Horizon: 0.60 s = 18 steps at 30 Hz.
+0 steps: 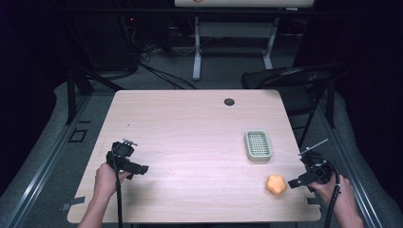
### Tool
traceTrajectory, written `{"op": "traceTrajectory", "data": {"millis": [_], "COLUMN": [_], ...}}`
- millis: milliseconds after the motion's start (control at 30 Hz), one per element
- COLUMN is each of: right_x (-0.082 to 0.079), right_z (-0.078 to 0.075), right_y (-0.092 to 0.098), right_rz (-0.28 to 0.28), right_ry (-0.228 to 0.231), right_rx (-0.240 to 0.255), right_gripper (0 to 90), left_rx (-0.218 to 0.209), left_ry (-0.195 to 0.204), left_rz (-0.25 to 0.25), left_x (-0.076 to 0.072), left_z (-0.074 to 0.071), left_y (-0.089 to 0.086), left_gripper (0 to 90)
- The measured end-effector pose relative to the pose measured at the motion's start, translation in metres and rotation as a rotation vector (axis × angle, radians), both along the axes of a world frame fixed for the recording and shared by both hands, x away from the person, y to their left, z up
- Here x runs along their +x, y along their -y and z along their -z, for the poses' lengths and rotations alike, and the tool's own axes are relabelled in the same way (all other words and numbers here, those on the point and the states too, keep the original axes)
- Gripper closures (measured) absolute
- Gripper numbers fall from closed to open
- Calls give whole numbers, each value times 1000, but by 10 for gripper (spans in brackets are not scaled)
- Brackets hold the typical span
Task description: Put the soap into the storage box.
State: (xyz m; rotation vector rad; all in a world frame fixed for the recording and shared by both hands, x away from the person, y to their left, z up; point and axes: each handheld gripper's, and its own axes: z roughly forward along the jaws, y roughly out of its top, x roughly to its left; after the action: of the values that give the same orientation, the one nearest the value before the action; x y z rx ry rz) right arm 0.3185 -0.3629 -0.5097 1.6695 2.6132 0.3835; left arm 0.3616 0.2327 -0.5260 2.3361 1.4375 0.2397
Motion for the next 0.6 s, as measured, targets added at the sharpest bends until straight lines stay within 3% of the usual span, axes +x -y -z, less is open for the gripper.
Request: {"op": "traceTrajectory", "data": {"millis": [133, 167, 200, 267, 367, 400, 433, 467, 500, 533, 600], "right_x": [0, -1, 1, 3, 5, 4, 7, 5, 7, 7, 10], "right_z": [-3, -1, -4, -4, -2, 1, -1, 2, 2, 4, 3], "right_y": [-12, -15, -17, -25, -33, -37, -38, -43, -44, -48, -51], "right_rz": [-30, -21, -54, -79, -101, -70, -115, -82, -106, -94, -133], "right_ry": [-21, 7, -17, -20, -28, -7, -26, -8, -15, -8, -27], "right_rx": [11, 28, 4, -7, -8, 15, -24, 3, -13, 2, -30], "right_gripper": [0, 0, 0, 0, 0, 0, 0, 0, 0, 0, 0], "left_rx": [-1, -2, -4, -6, -9, -8, -8, -9, -11, -11, -11], "left_ry": [-3, -6, -6, -6, -6, -5, -5, -9, -7, -6, -6], "left_rz": [10, 9, 9, 6, 4, 5, 5, 5, 3, 0, 1], "left_x": [1, 1, 1, 0, 0, -1, -1, -1, -1, -2, -1], "left_z": [1, 1, 1, 1, 1, 1, 1, 1, 1, 1, 1], "left_y": [1, 1, 0, -2, -2, -2, -2, -2, -2, -3, -4], "left_gripper": [0, 0, 0, 0, 0, 0, 0, 0, 0, 0, 0]}}
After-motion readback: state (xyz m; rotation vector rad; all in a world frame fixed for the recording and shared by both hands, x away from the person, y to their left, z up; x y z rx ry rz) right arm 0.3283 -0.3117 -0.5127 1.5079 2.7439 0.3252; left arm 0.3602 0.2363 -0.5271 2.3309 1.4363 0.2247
